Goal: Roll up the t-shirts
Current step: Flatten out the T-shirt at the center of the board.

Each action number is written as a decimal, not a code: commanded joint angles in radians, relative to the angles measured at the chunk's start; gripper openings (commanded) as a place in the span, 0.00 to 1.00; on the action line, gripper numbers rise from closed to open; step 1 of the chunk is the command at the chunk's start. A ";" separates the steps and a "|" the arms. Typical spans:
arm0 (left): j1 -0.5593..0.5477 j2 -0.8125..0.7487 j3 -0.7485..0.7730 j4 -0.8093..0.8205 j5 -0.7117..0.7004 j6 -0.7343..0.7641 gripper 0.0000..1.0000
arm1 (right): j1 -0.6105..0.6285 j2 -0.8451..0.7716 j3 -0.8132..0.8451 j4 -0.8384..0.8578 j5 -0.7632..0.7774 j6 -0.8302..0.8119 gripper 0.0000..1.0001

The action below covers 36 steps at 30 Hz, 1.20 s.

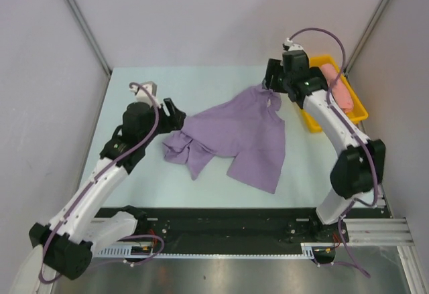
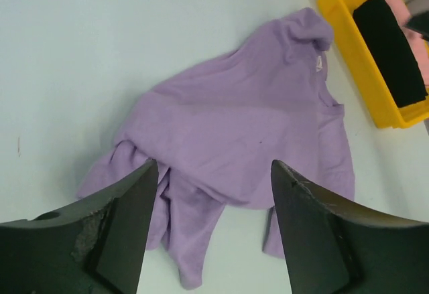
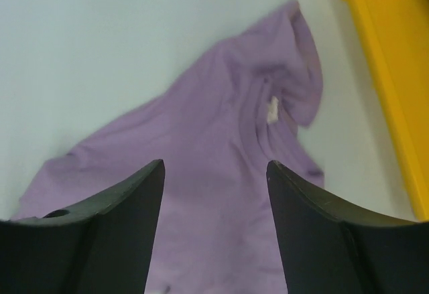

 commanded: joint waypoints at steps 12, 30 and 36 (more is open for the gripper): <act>0.012 -0.288 -0.504 0.148 -0.058 -0.338 0.59 | 0.035 -0.656 -0.909 0.076 0.089 0.317 0.60; 0.012 -0.285 -0.515 0.142 -0.073 -0.324 0.58 | -0.042 -0.377 -1.001 0.354 0.049 0.328 0.57; 0.014 -0.287 -0.525 0.136 -0.087 -0.321 0.57 | -0.045 -0.334 -1.001 0.347 0.077 0.331 0.49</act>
